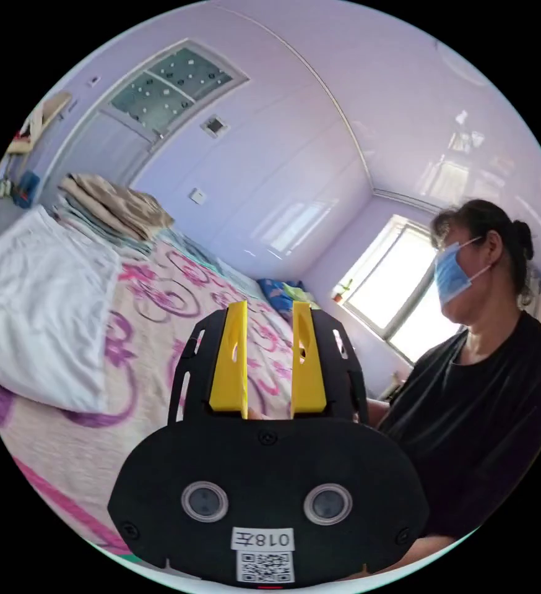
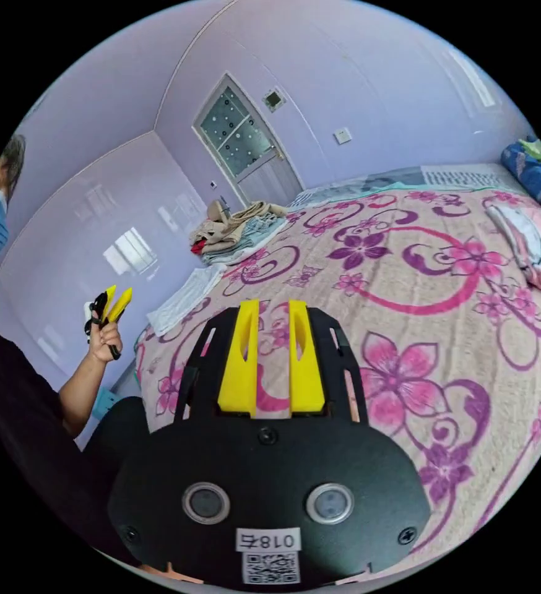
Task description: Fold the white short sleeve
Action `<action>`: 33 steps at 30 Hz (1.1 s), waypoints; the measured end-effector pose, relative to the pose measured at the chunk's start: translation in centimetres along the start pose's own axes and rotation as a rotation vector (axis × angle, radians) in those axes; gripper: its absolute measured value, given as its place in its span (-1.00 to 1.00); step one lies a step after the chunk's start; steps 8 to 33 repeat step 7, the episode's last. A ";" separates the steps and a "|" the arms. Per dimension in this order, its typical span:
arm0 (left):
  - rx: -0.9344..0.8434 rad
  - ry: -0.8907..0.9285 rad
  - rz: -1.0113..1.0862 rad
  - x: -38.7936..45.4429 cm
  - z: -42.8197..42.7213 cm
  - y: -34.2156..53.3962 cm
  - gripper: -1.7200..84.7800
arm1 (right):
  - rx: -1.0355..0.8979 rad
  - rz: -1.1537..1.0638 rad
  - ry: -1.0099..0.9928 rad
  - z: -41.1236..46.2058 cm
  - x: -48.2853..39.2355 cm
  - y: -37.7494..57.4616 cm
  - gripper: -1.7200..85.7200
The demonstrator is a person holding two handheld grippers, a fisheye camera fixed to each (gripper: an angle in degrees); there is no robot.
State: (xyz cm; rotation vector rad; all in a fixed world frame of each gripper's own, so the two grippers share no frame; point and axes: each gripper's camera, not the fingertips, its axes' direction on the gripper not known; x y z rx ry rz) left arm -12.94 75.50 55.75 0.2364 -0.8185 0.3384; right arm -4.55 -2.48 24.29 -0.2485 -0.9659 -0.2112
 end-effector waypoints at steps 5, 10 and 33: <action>-0.109 0.305 -0.240 3.8 14.1 7.0 -0.83 | 0.152 -0.103 0.549 -13.1 3.8 2.3 -0.76; -0.120 0.353 -0.320 4.8 17.6 8.0 -0.90 | 0.091 -0.160 0.637 -14.4 7.4 0.5 -0.75; -0.120 0.353 -0.320 4.8 17.6 8.0 -0.90 | 0.091 -0.160 0.637 -14.4 7.4 0.5 -0.75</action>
